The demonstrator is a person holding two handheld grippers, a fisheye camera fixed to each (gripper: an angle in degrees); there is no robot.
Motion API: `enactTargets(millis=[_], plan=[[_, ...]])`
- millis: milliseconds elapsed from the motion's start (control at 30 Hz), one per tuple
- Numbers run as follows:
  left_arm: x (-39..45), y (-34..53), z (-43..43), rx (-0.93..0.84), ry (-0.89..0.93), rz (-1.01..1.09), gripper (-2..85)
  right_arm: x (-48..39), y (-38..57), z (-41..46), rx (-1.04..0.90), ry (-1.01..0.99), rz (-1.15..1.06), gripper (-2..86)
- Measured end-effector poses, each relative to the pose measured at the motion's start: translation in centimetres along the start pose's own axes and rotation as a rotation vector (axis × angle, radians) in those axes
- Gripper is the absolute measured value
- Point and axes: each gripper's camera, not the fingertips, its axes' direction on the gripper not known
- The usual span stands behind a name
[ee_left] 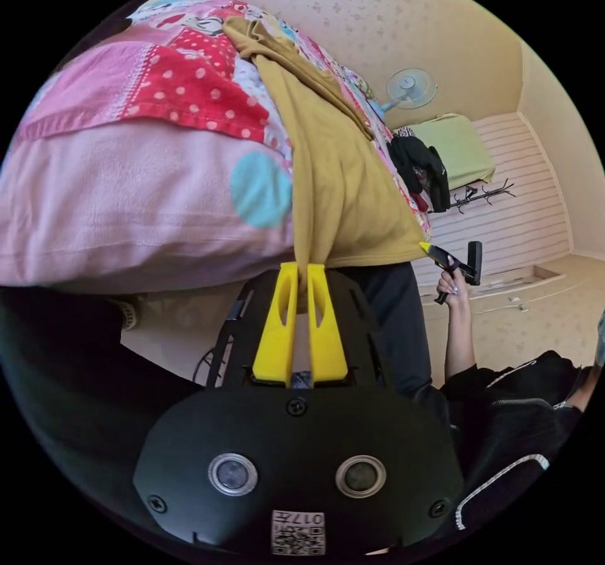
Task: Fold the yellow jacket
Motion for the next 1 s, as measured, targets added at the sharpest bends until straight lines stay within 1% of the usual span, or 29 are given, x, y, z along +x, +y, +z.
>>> enactTargets(millis=[133, 233, 333, 433, 533, 667, 700, 800, 900, 967, 1000], plan=[[0.9, 0.3, -5.6, 0.035, 0.066, 0.080, 1.4, -0.4, 0.2, -5.3, 0.085, -0.147, -0.029, 3.5], [1.8, 0.9, -10.7, 0.079, 0.081, 0.141, 1.2, -1.2, 0.2, -8.2, 0.090, -0.247, -0.079, 3.2], [3.5, 2.1, -15.3, 0.087, 0.058, 0.212, 0.8, -2.4, 1.1, -11.0, 0.074, -0.319, -0.137, 3.1], [4.8, 4.4, -18.3, 0.056, 0.098, 0.243, 0.5, -3.5, 3.7, -13.9, 0.085, -0.341, -0.177, 3.1], [4.1, 7.7, -19.1, 0.014, 0.136, 0.200, 0.5, -3.3, 6.9, -15.2, 0.079, -0.338, -0.156, 3.1], [0.6, 9.9, -17.2, -0.031, 0.218, 0.076, 0.4, -1.2, 7.3, -13.7, 0.003, -0.351, -0.100, 3.0], [0.2, 9.6, -17.1, -0.034, 0.241, 0.068, 0.4, -0.4, 6.3, -13.3, 0.001, -0.380, -0.073, 3.0], [-1.1, 5.8, -17.7, 0.003, 0.333, 0.057, 0.5, 0.4, 1.1, -13.5, 0.057, -0.459, -0.083, 3.0], [-2.4, -1.0, -19.1, 0.050, 0.396, 0.072, 0.9, 1.6, -7.0, -12.7, 0.090, -0.463, -0.036, 3.2], [-4.4, -7.7, -19.6, 0.097, 0.449, 0.007, 1.3, 2.4, -12.7, -11.2, 0.085, -0.446, 0.002, 3.3], [-4.9, -9.4, -19.5, 0.111, 0.449, -0.020, 1.4, 3.0, -16.4, -9.8, 0.079, -0.446, 0.042, 3.5]])
